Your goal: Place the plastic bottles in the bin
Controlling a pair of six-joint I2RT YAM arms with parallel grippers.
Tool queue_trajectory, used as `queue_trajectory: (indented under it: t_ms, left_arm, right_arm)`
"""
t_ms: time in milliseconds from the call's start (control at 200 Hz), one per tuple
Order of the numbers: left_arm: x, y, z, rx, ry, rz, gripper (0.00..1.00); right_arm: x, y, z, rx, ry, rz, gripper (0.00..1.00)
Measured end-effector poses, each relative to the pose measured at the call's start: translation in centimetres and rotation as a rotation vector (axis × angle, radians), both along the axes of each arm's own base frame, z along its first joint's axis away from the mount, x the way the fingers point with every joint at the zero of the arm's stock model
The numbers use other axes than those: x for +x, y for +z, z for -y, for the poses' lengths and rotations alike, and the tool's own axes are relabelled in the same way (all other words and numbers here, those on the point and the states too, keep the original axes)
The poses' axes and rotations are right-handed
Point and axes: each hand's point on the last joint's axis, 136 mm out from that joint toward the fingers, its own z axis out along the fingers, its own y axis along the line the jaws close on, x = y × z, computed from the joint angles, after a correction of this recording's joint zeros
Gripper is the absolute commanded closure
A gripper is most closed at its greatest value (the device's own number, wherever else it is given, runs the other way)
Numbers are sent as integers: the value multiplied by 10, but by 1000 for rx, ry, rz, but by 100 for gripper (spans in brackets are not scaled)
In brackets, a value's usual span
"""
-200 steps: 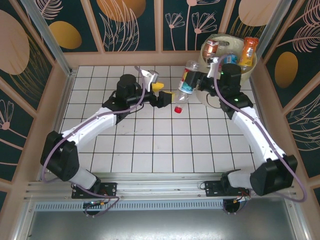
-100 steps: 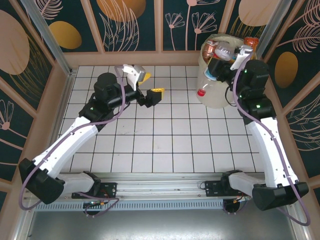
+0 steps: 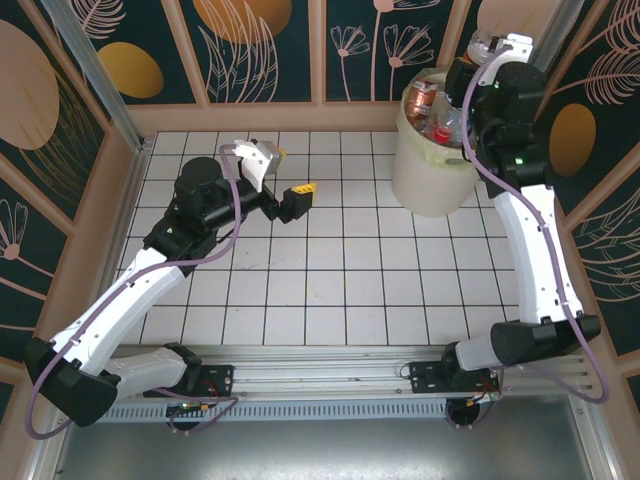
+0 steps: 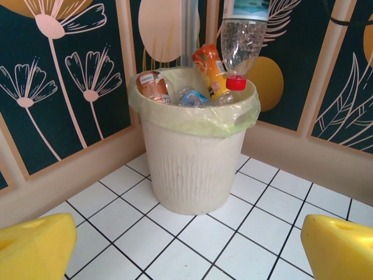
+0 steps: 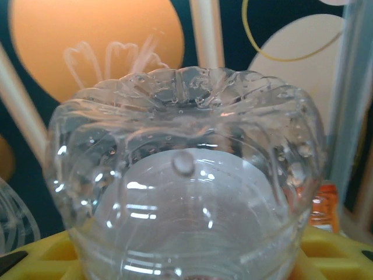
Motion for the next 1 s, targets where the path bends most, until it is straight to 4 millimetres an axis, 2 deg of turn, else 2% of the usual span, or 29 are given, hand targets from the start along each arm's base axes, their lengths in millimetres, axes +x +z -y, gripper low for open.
queue_trajectory:
  t_ms: [235,425,560,656,866,996]
  left_arm:
    - [2,-4,1,9,-1,-7,1]
    - [6,-18,4,34,-2,-46,1]
    - [6,-19,4,39,-2,-48,1]
    - [6,-20,4,40,-2,-50,1]
    - [5,-22,4,47,-2,-59,1]
    - [5,-24,4,50,-3,-65,1]
  right_arm:
    - [26,-23,24,-116,-170,-84,45]
    - [34,-34,35,-184,-243,-130,45]
    - [38,-38,43,-238,-315,-157,45]
    - [45,-43,44,-274,-355,-178,44]
    - [62,-73,34,-362,-394,-257,43]
    - [73,-88,37,-419,-439,-300,35]
